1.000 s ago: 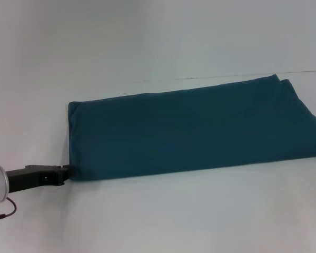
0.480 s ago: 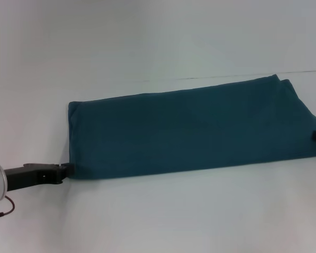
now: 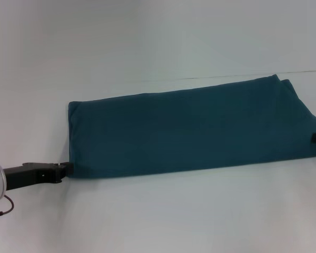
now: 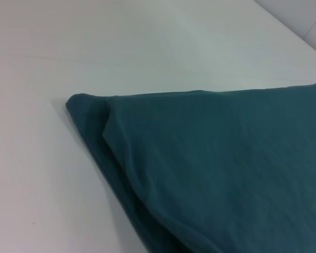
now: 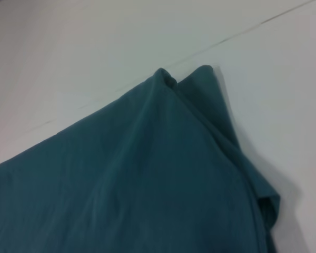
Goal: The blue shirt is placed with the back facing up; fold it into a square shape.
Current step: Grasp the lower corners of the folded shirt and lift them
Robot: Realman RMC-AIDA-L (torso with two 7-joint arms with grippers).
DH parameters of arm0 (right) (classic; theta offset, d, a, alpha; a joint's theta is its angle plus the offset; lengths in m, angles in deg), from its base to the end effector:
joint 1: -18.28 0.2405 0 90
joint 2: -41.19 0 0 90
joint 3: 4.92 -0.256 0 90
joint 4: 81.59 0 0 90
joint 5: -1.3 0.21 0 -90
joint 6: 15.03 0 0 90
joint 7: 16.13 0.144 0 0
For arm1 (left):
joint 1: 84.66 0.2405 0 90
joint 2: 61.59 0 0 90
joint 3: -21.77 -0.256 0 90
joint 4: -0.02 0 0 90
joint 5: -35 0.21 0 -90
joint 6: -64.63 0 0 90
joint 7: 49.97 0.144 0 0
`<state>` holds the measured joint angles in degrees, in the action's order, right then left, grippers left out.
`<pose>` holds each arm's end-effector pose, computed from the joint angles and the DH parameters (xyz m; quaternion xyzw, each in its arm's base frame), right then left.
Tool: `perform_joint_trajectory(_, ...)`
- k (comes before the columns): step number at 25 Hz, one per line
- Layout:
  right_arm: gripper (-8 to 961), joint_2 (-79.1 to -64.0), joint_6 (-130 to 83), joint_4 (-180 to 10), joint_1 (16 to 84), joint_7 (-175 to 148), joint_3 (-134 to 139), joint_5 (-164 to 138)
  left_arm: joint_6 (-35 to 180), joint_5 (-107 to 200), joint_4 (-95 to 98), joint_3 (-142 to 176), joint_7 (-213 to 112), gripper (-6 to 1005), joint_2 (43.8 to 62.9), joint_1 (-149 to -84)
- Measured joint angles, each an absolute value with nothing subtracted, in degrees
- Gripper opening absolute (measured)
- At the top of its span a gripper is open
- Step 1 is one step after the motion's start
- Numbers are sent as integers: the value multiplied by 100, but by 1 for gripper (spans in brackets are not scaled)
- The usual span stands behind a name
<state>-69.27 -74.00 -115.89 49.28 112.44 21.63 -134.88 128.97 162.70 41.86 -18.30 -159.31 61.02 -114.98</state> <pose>0.3869 0.3668 0.0882 -0.6734 0.6311 0.1418 0.3578 -0.3056 0.3611 -0.0120 -0.8392 -0.4631 -0.1337 0.2520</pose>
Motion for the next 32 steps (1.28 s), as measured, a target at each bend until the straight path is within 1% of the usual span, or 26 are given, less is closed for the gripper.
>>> perform_joint_trajectory(1,607,-6927,-7400,-11581,4928,11246,2163,-13488,12897,16270,4186,-1831,-15931,16,6101,-11498)
perform_joint_trajectory(11,116,-6927,-7502,-11608,4884,11148,2159,-13456,12891,16270,4192,-1828,-15936,15,6101,-11506)
perform_joint_trajectory(22,10,-6936,-7870,-11640,4842,10953,2105,-13343,13079,16269,4529,-1827,-16075,15,6101,-11329)
perform_joint_trajectory(25,10,-6938,-8008,-11661,4842,10945,2101,-13342,13188,16269,4650,-1817,-16097,16,6102,-11237)
perform_joint_trajectory(27,9,-6970,-8092,-11745,4832,10944,2101,-13342,13266,16269,4807,-1817,-16137,16,6120,-11126)
perform_joint_trajectory(32,9,-7181,-8304,-12212,4738,10948,2101,-13342,13323,16269,5076,-1811,-16186,16,6181,-10926)
